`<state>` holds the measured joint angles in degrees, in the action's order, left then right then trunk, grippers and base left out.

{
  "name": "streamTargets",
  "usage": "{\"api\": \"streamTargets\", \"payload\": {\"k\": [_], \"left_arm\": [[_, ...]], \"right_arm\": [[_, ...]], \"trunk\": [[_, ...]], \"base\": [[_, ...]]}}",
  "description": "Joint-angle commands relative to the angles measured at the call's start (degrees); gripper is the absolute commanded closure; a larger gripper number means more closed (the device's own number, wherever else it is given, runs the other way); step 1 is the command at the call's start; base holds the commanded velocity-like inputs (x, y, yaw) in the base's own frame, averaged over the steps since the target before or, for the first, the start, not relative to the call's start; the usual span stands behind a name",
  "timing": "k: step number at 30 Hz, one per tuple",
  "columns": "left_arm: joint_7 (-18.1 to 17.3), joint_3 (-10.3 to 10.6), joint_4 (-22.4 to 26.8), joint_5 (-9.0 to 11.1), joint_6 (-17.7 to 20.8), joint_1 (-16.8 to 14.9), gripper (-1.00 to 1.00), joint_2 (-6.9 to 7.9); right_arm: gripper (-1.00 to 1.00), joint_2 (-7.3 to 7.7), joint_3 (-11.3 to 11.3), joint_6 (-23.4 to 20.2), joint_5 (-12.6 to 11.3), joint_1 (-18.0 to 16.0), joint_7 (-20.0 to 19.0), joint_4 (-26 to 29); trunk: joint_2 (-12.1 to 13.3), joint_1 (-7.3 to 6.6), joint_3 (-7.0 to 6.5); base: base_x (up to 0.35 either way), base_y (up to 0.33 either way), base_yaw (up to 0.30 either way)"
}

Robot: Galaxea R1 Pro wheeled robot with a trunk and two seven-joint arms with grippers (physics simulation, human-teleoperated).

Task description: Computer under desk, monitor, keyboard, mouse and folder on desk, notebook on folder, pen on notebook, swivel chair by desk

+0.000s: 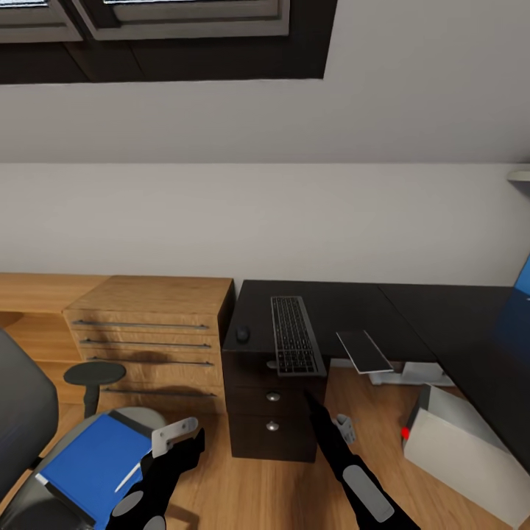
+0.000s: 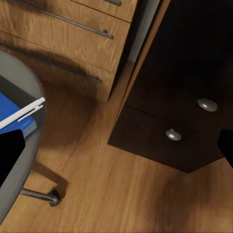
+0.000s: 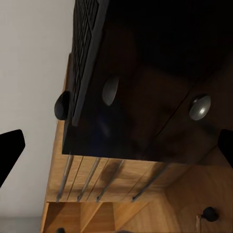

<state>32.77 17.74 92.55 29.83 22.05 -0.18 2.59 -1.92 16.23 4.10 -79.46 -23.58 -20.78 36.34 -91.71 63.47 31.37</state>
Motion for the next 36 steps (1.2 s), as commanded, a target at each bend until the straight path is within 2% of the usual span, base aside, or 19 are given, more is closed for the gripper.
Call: {"api": "streamTargets", "payload": {"k": [1, 15, 30, 36], "left_arm": [[0.5, 0.1, 0.1, 0.4, 0.1, 0.0, -1.0, 0.05], [0.5, 0.1, 0.1, 0.4, 0.1, 0.0, -1.0, 0.05], [0.5, 0.1, -0.3, 0.3, 0.1, 0.0, -1.0, 0.3], [0.5, 0.1, -0.4, 0.3, 0.1, 0.0, -1.0, 0.31]], "right_arm": [[-1.0, 0.03, 0.4, 0.4, -0.6, -0.1, -0.2, -0.1], [-1.0, -0.24, 0.4, 0.7, -0.5, -0.1, -0.3, 0.6], [-1.0, -0.55, 0.6, 1.1, -0.3, -0.1, -0.3, 0.8], [-1.0, -0.55, 0.6, 1.0, -0.5, -0.1, -0.3, 0.7]], "trunk": [[-0.4, 0.23, 0.23], [-6.1, 3.3, 2.74], [-6.1, 3.3, 2.74], [-6.1, 3.3, 2.74]], "base": [[0.0, 0.0, 0.0], [0.0, 0.0, 0.0], [0.016, 0.0, 0.0], [0.206, 0.0, 0.0]]}}
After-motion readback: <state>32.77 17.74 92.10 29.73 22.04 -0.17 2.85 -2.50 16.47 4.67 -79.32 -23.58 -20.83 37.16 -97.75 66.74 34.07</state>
